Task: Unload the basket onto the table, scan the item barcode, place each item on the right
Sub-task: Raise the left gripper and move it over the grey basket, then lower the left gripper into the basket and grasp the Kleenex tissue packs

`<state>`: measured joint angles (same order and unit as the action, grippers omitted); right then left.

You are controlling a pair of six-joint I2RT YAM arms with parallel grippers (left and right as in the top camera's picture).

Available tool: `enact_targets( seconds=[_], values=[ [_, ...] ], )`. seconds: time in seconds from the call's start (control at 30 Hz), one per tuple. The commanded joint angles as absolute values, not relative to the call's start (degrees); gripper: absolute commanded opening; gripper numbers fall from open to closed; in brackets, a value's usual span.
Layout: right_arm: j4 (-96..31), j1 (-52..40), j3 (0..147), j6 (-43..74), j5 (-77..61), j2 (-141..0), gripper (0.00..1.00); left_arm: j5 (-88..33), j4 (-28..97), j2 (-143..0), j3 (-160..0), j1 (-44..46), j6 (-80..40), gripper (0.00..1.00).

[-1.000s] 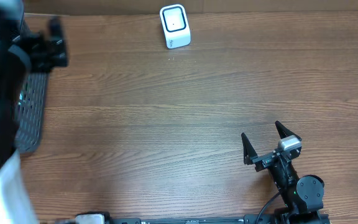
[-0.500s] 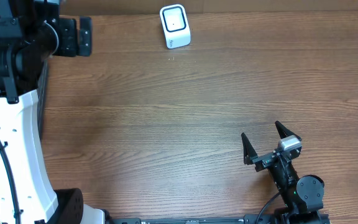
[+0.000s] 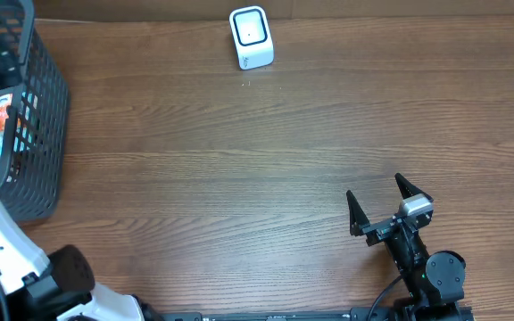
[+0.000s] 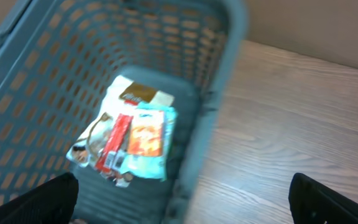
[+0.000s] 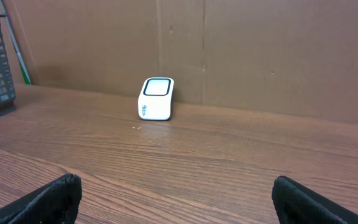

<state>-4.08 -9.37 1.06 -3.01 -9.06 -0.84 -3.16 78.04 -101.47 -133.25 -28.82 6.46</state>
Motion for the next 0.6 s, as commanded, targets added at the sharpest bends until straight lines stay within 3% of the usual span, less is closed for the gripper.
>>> enact_targets(
  seconds=[0.0, 0.57],
  values=[
    [-3.8, -9.3, 0.4, -3.0, -9.1, -0.2, 1.0, -6.0, 78.2, -103.7, -134.3, -32.6, 7.8, 1.0],
    [-3.8, -9.3, 0.4, -3.0, -9.1, -0.2, 1.0, -6.9, 79.4, -118.5, -134.3, -38.2, 12.4, 1.0]
  ],
)
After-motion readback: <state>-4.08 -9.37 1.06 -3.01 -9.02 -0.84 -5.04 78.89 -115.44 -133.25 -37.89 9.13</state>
